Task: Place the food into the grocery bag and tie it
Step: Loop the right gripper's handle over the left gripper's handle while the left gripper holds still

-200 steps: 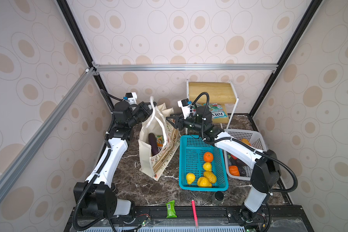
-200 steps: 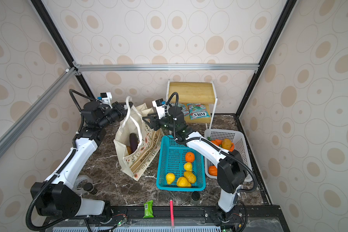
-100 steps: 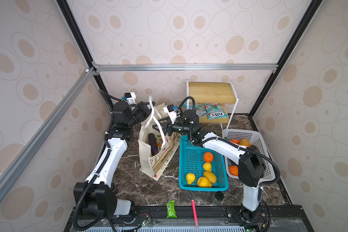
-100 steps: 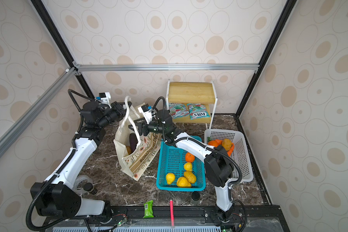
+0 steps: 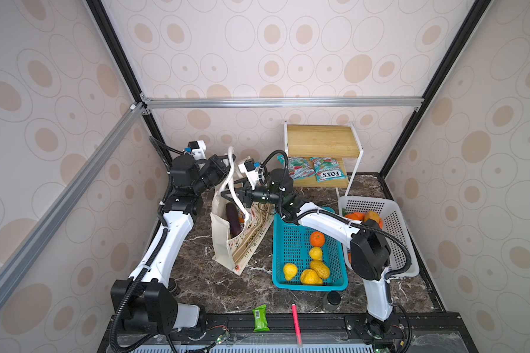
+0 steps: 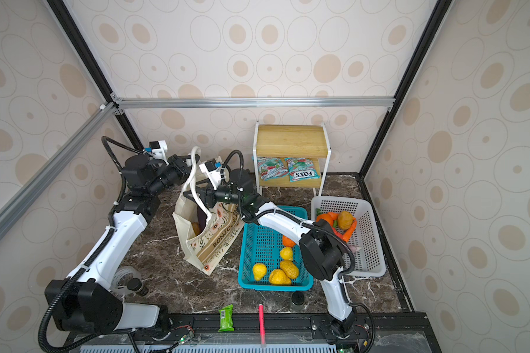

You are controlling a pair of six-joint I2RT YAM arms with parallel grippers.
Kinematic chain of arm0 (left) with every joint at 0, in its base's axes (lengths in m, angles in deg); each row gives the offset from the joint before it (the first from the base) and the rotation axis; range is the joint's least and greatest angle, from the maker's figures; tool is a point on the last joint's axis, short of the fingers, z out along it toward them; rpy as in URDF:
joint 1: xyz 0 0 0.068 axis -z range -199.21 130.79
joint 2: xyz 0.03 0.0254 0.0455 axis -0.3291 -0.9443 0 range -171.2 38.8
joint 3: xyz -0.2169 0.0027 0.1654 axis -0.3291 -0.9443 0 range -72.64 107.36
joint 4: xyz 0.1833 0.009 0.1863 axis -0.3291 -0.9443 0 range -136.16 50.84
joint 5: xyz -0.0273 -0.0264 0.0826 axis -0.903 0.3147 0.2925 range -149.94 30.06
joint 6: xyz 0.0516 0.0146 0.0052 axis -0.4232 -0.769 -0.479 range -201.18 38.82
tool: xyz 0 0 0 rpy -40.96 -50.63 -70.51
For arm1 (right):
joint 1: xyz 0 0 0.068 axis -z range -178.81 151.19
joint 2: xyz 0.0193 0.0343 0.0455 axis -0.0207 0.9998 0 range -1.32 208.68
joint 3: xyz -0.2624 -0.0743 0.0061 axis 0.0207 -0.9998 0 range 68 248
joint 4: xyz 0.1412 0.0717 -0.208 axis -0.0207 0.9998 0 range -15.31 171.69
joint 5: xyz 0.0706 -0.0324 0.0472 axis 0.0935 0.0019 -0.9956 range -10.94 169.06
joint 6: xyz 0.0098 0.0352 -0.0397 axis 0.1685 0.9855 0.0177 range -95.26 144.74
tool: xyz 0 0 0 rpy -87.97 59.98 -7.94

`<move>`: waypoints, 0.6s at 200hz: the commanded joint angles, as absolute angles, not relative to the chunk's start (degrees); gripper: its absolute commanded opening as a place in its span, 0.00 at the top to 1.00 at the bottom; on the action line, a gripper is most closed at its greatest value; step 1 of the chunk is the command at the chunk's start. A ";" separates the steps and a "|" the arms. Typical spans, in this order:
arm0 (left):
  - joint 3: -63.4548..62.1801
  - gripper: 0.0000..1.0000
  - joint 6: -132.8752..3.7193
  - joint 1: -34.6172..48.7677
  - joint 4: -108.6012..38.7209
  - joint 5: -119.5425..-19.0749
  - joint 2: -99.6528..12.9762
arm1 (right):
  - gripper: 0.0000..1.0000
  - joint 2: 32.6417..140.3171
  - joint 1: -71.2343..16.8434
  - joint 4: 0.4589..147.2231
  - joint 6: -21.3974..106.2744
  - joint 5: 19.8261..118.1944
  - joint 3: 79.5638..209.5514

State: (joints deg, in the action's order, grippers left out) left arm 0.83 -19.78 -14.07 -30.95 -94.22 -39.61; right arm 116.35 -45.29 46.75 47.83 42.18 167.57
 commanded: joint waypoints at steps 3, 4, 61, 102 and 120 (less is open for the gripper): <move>0.54 1.00 -20.59 -13.94 -27.83 -93.95 -38.09 | 0.40 117.47 -47.25 43.09 47.77 44.92 170.12; 0.52 1.00 -20.56 -13.94 -27.78 -93.91 -38.05 | 0.41 117.53 -47.29 42.98 47.77 45.16 170.08; -1.14 1.00 -20.28 -13.94 -26.56 -92.18 -37.39 | 0.51 119.47 -47.58 35.82 54.89 48.83 171.18; -0.83 1.00 -21.34 -14.02 -27.66 -91.77 -37.06 | 0.54 119.77 -49.01 39.33 50.58 51.19 171.68; -0.66 1.00 -21.77 -14.14 -28.17 -91.49 -36.89 | 0.65 119.15 -49.05 39.36 50.10 51.87 170.57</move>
